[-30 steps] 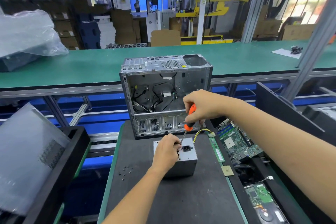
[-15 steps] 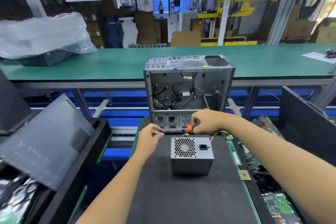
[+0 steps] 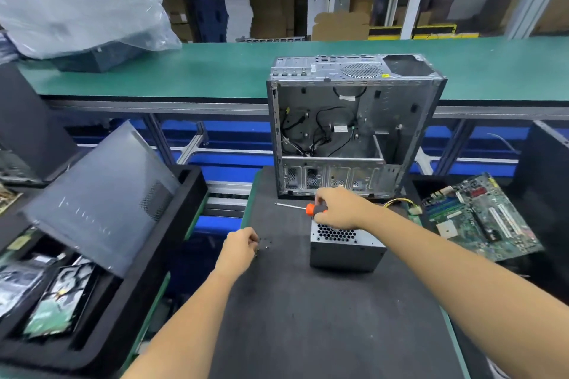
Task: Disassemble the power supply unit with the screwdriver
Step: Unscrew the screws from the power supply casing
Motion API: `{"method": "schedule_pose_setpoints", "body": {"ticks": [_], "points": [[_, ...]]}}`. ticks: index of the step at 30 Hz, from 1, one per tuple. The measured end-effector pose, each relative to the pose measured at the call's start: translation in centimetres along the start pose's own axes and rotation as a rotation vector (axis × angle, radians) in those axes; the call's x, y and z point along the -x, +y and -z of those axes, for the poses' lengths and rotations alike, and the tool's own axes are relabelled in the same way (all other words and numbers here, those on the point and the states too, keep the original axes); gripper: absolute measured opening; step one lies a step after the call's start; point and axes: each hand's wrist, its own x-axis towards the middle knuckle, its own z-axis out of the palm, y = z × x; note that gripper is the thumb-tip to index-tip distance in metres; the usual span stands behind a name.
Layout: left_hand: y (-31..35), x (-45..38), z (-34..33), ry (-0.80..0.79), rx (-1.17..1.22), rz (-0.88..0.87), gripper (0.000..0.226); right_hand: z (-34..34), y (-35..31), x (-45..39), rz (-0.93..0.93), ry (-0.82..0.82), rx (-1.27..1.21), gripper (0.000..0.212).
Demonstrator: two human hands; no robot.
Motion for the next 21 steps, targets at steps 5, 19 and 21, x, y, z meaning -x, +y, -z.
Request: {"method": "schedule_pose_setpoints", "body": {"ticks": [5, 19, 21], "points": [[-1.5, -0.2, -0.9, 0.024, -0.067, 0.067, 0.017, -0.4, 0.7, -0.4, 0.001, -0.008, -0.022, 0.022], [-1.9, -0.2, -1.7, -0.027, -0.09, 0.128, 0.015, -0.4, 1.2, -0.7, 0.024, -0.074, 0.008, 0.019], [-2.1, -0.3, -1.5, -0.026, -0.056, 0.132, 0.015, -0.2, 1.1, -0.5, 0.031, -0.074, 0.032, 0.019]]}}
